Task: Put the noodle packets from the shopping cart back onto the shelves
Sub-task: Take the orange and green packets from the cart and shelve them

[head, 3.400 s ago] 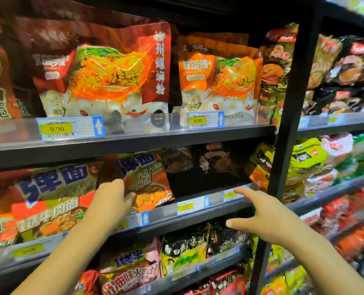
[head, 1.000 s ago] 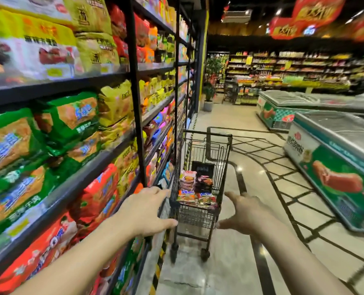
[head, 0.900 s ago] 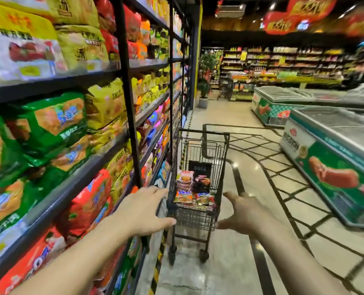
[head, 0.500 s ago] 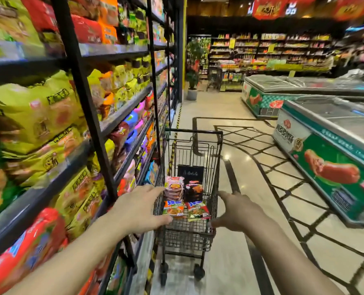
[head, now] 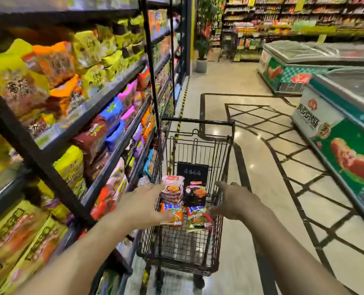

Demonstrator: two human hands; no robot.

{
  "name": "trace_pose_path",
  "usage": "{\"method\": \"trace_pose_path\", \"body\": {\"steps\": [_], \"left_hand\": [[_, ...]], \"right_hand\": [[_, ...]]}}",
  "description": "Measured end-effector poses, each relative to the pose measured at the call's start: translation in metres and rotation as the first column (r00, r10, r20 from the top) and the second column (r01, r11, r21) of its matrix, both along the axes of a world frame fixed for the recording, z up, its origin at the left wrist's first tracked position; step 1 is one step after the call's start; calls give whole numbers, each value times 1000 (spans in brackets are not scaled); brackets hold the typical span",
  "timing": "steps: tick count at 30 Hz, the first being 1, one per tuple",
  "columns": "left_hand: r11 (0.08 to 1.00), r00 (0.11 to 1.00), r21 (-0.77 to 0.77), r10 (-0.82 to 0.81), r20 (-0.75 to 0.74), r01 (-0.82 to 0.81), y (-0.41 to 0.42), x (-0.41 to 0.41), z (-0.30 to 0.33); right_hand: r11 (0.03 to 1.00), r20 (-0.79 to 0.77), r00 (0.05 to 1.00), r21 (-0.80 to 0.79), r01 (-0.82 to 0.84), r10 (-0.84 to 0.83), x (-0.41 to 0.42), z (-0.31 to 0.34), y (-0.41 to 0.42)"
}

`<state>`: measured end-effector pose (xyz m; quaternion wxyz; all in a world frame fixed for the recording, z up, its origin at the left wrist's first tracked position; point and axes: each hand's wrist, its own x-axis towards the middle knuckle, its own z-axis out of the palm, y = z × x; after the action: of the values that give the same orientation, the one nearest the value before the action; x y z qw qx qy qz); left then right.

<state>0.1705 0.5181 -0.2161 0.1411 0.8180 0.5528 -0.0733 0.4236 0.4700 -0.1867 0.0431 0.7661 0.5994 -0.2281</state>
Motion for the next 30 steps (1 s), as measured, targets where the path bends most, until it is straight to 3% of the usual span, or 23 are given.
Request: {"method": "trace_pose_path", "body": {"steps": [10,17,24,30], "left_hand": [[989,998,-136,-56,-26,52,149,17,-94],[956,991,-272,-124,-52,105,246,36,-200],[917,999,-399,31,9,-25,283,52,-325],[803,969,-544,226,-102,-245,297,63,-430]], "right_hand": [[983,-38,996,-166,73,-81,7,-97,127],[961,-67,973,-185,208,-223,14,-193,203],[918,-142,925,-243,313,-353,28,-327,242],[866,-213,862,-319,384,-460,43,-442,262]]}}
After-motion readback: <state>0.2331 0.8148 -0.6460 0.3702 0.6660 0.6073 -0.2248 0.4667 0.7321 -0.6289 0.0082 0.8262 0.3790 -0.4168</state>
